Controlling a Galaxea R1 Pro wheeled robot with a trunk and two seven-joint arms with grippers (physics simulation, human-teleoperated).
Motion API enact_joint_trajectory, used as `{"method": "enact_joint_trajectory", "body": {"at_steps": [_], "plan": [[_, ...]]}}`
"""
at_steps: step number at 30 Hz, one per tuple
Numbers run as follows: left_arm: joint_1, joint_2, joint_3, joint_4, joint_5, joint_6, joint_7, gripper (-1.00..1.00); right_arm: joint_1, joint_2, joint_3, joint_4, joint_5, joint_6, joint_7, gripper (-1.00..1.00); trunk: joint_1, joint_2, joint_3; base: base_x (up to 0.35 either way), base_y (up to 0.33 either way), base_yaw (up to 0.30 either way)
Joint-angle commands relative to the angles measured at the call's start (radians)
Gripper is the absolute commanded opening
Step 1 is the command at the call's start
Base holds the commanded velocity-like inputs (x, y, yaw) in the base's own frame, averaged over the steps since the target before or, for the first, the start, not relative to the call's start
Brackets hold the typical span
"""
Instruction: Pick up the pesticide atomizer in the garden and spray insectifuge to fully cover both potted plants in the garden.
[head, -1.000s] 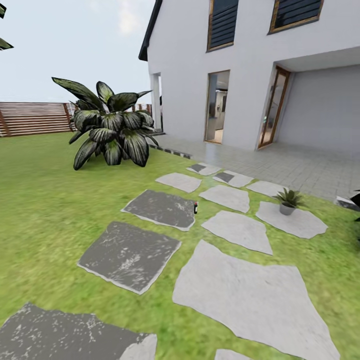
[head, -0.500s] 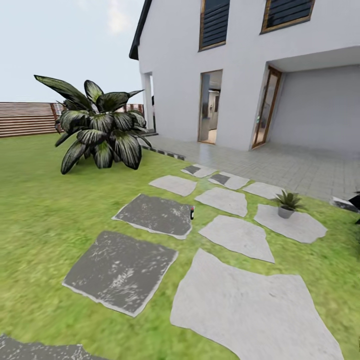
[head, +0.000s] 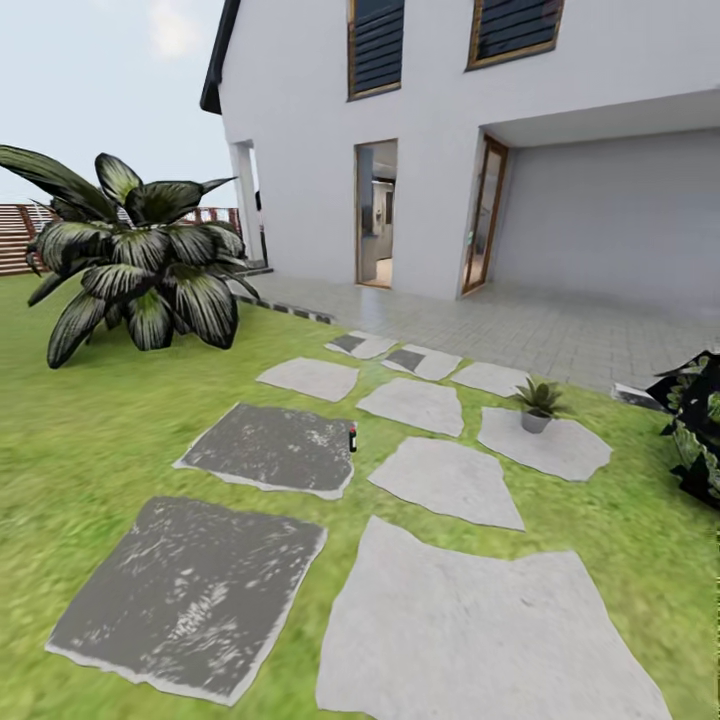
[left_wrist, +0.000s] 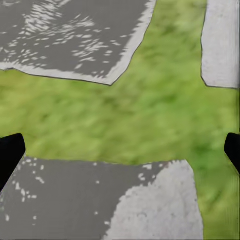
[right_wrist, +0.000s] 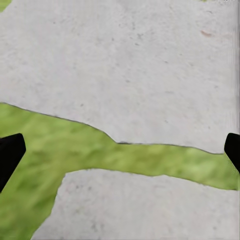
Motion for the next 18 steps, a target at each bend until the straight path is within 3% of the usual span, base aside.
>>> {"method": "enact_joint_trajectory", "body": {"at_steps": [1, 7, 18], "plan": [[0.000, 0.000, 0.001, 0.000, 0.001, -0.003, 0.000, 1.00, -0.001, 0.000, 0.000, 0.001, 0.001, -0.003, 0.000, 1.00, 0.000, 0.000, -0.001, 0.335, 0.077, -0.263], [0.000, 0.000, 0.003, 0.000, 0.001, -0.003, 0.000, 1.00, -0.001, 0.000, 0.000, 0.002, 0.002, -0.003, 0.000, 1.00, 0.000, 0.000, -0.001, 0.335, 0.077, -0.214], [0.000, 0.000, 0.002, 0.000, 0.001, -0.003, 0.000, 1.00, -0.001, 0.000, -0.001, 0.001, 0.002, -0.003, 0.000, 1.00, 0.000, 0.000, -0.001, 0.335, 0.077, -0.007]]}}
